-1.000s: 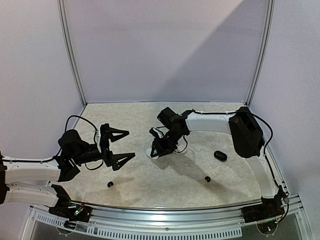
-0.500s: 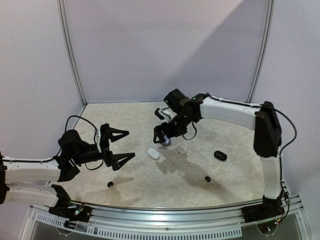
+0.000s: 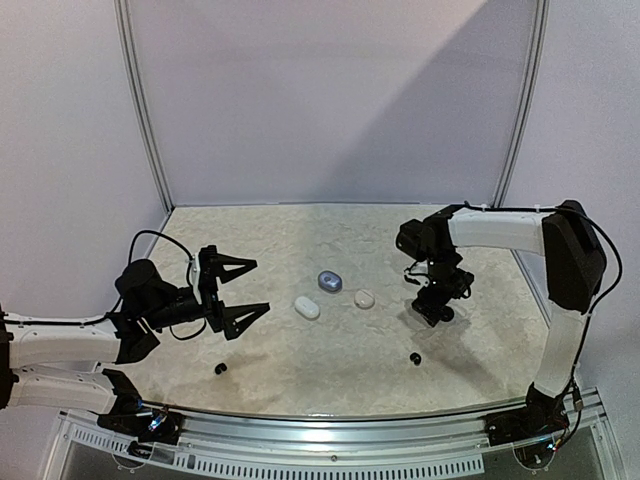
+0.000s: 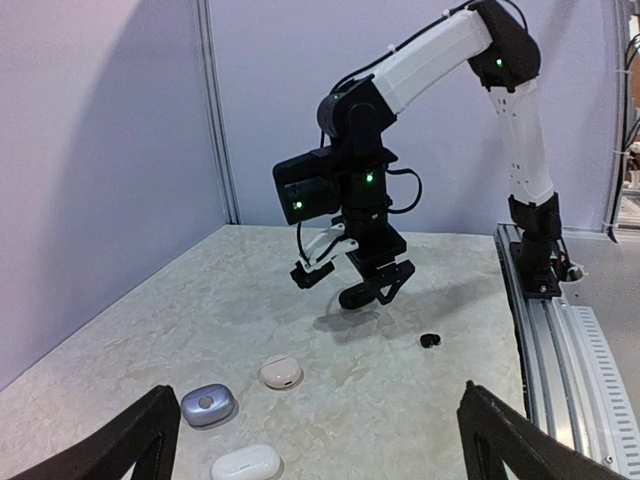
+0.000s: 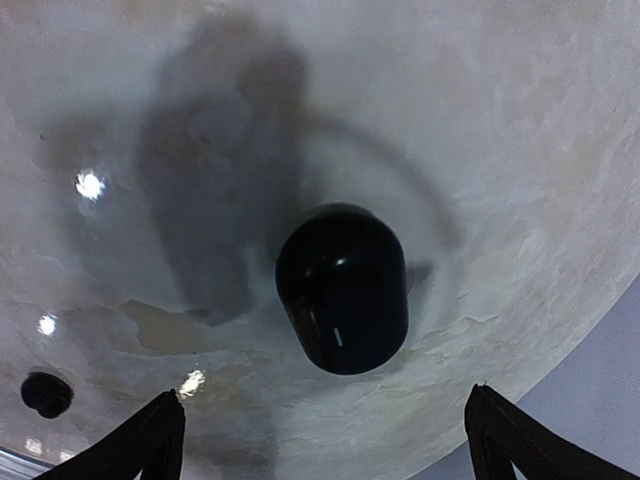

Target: Insert the wireless bluetooth earbuds into the charging case

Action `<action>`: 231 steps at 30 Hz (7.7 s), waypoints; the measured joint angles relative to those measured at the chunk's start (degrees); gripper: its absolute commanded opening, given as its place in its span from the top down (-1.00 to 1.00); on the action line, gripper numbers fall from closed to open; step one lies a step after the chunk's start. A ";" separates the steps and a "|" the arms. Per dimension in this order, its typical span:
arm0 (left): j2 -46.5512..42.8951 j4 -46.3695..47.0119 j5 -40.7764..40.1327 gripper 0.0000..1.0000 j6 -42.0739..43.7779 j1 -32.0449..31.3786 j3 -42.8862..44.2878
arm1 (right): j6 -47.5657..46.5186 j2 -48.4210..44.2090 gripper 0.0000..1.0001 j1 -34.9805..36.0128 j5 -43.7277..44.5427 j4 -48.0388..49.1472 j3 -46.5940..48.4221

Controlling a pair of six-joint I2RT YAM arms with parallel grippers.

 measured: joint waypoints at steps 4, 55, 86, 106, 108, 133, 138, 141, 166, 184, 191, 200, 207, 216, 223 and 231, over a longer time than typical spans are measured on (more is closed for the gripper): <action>0.00 0.00 0.00 -0.98 -0.02 0.00 0.00 | -5.27 -2.91 -0.98 -1.92 -0.76 3.54 -4.24; -1.57 -0.20 -3.89 -0.90 -12.68 0.00 0.00 | -33.99 -9.11 1.00 32.76 17.77 50.58 5.25; -3.72 -0.85 -4.92 -0.37 -14.73 0.48 0.15 | -44.15 -3.08 1.00 36.13 8.92 61.26 5.86; -1.73 -1.18 -3.10 -0.06 -14.38 0.68 1.38 | -48.61 -4.96 1.00 37.31 7.15 61.72 6.64; -1.73 -1.27 -3.19 -0.07 -14.38 0.68 1.38 | -48.68 -4.63 1.00 37.38 7.23 61.51 6.93; -1.92 -1.38 -3.98 1.00 -16.17 0.66 1.44 | -47.21 -0.68 -0.97 38.21 11.67 58.23 10.73; -2.19 -1.03 -0.85 1.00 -12.48 0.66 1.22 | -37.35 -2.49 -0.98 35.04 -1.40 49.24 12.61; -2.19 -0.90 1.75 1.00 -10.16 0.66 1.18 | -31.30 -5.51 -0.87 30.86 -13.75 44.46 12.61; -2.10 -0.87 9.66 1.00 -5.11 0.50 1.18 | -21.40 -1.53 0.99 27.47 -37.05 30.34 21.90; -2.23 -8.57 7.54 0.26 -1.25 0.87 1.73 | -21.59 -3.58 1.00 27.50 -30.77 28.89 21.92; -1.62 -7.21 7.34 0.17 -0.87 0.85 1.81 | -21.59 -3.67 1.00 27.50 -30.86 28.87 21.92; -0.15 -2.29 6.54 0.58 -2.62 0.13 1.81 | -21.64 -3.67 1.00 27.50 -31.89 28.87 21.92; 0.15 -1.79 6.47 0.58 -4.52 -0.11 1.81 | -22.23 -3.67 1.00 27.50 -32.37 28.61 21.94; 0.20 -1.38 6.40 0.47 -5.14 -0.35 1.81 | -22.18 -3.67 1.00 27.50 -32.85 28.68 21.97; 0.57 0.00 6.54 0.39 -5.64 -0.63 1.79 | -22.21 -3.67 1.00 27.54 -33.16 28.57 22.34; 0.81 1.38 7.54 0.54 -5.97 -1.25 1.79 | -22.40 -3.65 1.00 27.98 -33.92 28.89 22.58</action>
